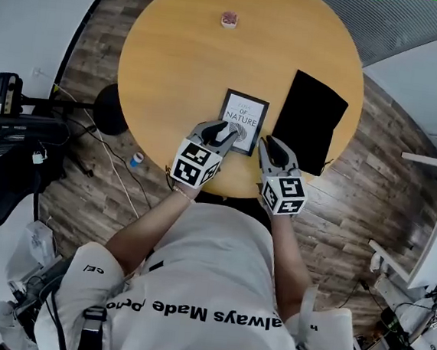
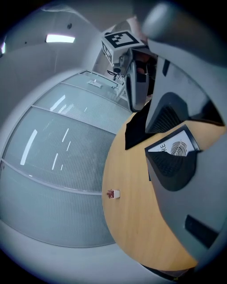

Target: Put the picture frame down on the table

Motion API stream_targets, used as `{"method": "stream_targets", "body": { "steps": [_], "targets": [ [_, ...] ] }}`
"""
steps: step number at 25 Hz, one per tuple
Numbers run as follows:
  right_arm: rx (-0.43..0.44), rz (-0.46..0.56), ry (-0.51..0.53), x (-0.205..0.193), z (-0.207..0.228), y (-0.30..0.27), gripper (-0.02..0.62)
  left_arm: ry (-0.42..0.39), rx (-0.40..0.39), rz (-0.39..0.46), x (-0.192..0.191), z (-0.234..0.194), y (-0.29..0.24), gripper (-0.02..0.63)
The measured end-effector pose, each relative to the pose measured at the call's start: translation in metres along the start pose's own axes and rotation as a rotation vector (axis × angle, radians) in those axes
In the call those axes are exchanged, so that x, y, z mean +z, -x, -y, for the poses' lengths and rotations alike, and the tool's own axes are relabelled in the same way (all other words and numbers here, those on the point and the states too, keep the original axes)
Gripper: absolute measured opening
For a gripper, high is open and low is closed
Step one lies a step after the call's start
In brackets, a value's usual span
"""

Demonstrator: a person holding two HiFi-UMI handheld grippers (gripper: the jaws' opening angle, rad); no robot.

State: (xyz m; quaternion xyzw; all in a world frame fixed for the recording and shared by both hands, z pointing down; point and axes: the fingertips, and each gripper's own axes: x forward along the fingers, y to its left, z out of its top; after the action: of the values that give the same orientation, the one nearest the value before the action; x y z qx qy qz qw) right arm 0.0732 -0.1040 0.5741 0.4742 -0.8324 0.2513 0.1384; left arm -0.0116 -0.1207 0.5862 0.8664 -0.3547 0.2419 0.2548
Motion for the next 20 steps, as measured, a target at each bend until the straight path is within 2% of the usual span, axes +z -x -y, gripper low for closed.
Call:
{"method": "stream_targets", "body": {
  "steps": [15,20],
  "targets": [
    [0.05,0.127,0.074,0.077,-0.033,0.066,0.061,-0.069,-0.05,0.222,0.075,0.043,0.069,0.043],
    [0.072,0.158,0.094,0.102,-0.046,0.084,0.059,-0.108,-0.07,0.282,0.101,0.057,0.09,0.034]
  ]
}}
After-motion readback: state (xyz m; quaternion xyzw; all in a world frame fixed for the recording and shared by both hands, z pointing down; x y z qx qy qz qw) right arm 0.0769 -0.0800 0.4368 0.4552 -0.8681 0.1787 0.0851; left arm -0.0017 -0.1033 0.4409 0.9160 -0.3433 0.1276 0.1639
